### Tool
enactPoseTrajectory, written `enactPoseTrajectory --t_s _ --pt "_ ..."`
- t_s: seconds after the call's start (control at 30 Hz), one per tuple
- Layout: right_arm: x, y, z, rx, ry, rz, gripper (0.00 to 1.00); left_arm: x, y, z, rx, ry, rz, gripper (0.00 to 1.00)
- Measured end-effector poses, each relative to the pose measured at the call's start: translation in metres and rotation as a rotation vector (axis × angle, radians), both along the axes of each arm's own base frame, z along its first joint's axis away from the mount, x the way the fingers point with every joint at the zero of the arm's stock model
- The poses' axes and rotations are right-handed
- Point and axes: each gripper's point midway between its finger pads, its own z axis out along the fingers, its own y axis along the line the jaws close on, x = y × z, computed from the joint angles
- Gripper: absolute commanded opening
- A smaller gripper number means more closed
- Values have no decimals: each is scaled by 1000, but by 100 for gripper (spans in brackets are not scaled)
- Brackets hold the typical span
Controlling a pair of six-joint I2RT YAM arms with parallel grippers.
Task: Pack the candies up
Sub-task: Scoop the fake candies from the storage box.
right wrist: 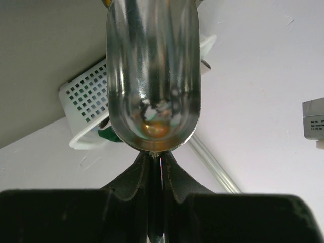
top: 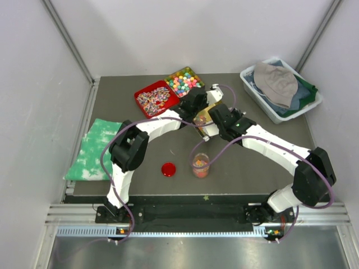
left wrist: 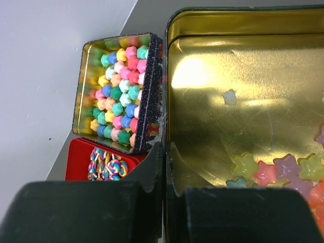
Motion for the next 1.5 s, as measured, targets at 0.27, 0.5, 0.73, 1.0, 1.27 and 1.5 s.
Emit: enactPoseTrajectory --t_s 0.27,0.5,0.73,1.0,1.27,1.5 --pt "3 4 -11 -4 24 7 0 -7 -5 -4 -25 54 -20 0" --pt "10 11 -26 -6 41 12 0 -12 -7 -3 -21 92 -35 0" --pt "10 9 -37 -22 42 23 0 -17 -9 -3 -9 117 -48 0" --pt "8 7 -57 -19 63 22 0 -22 -12 -7 0 134 -64 0" --pt "7 9 -70 51 73 -19 0 -24 -10 -6 16 151 -62 0" --pt "-5 5 -81 95 142 -58 0 -23 -10 -7 32 152 -63 0"
